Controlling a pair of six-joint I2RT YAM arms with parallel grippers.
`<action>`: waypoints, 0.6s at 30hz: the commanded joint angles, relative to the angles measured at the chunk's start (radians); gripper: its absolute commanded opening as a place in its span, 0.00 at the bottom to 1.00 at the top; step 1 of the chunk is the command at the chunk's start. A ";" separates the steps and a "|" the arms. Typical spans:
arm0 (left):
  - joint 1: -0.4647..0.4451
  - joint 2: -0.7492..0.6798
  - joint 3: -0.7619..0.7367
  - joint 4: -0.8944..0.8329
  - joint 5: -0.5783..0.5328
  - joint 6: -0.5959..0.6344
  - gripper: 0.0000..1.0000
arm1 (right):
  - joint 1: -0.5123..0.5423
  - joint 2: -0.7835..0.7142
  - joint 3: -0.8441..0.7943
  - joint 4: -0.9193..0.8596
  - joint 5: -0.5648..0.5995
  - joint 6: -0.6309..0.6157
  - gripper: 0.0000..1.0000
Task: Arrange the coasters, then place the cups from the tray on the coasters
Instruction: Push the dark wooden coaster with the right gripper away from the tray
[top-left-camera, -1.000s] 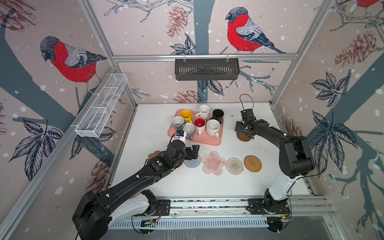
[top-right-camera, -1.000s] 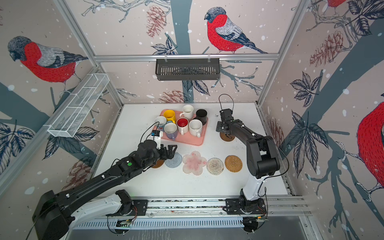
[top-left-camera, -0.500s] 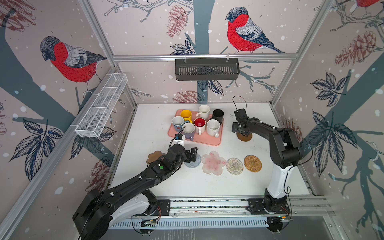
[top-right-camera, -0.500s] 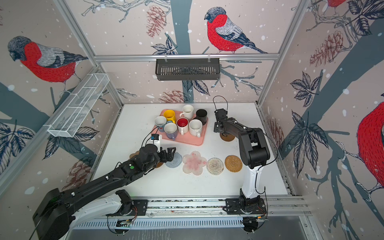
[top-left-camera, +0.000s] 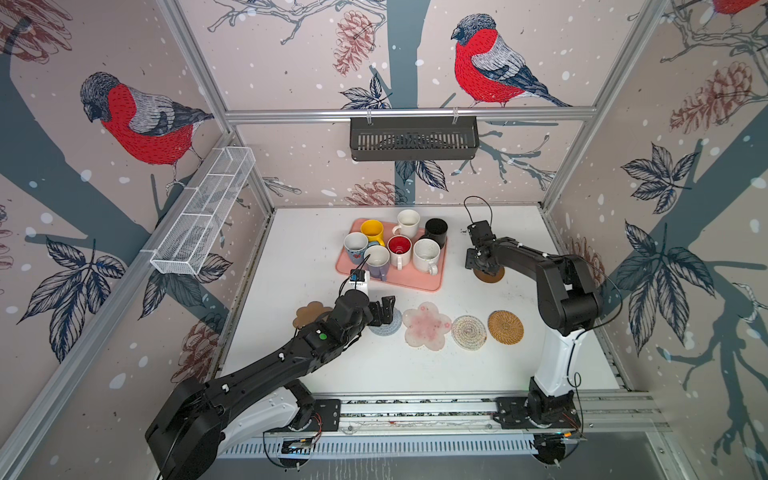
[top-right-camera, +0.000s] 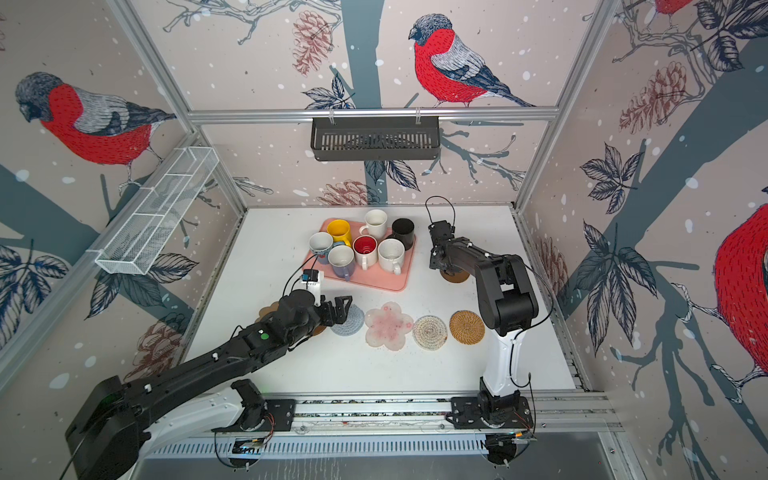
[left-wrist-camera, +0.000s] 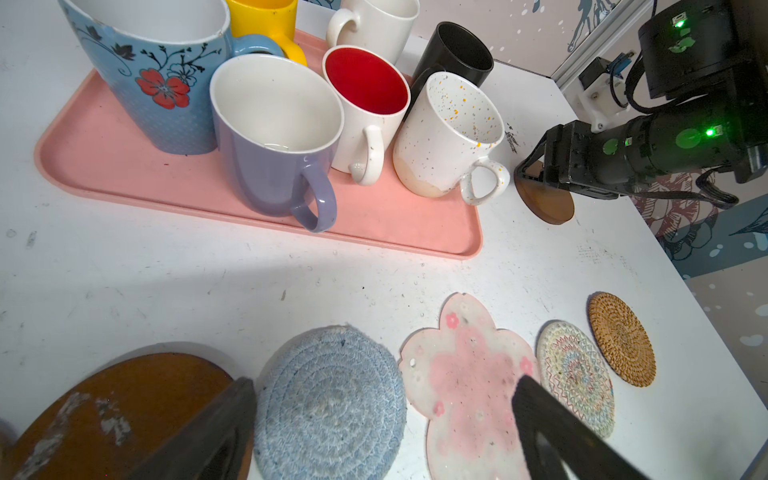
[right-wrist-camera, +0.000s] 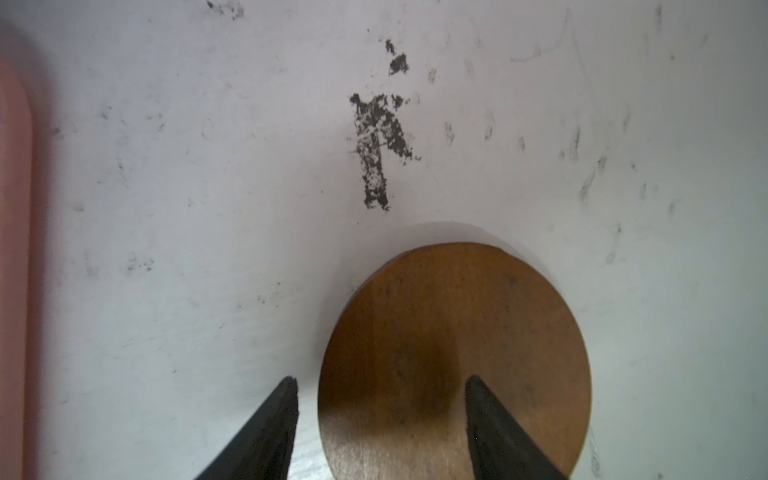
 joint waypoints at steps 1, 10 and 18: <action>0.002 -0.008 -0.004 0.032 0.005 -0.013 0.97 | 0.001 -0.009 -0.015 -0.011 0.015 0.015 0.64; 0.003 -0.024 -0.011 0.031 0.007 -0.011 0.97 | -0.029 -0.019 -0.042 -0.009 0.019 0.021 0.61; 0.002 -0.038 -0.019 0.035 0.012 -0.012 0.97 | -0.068 -0.046 -0.094 0.000 0.019 0.024 0.57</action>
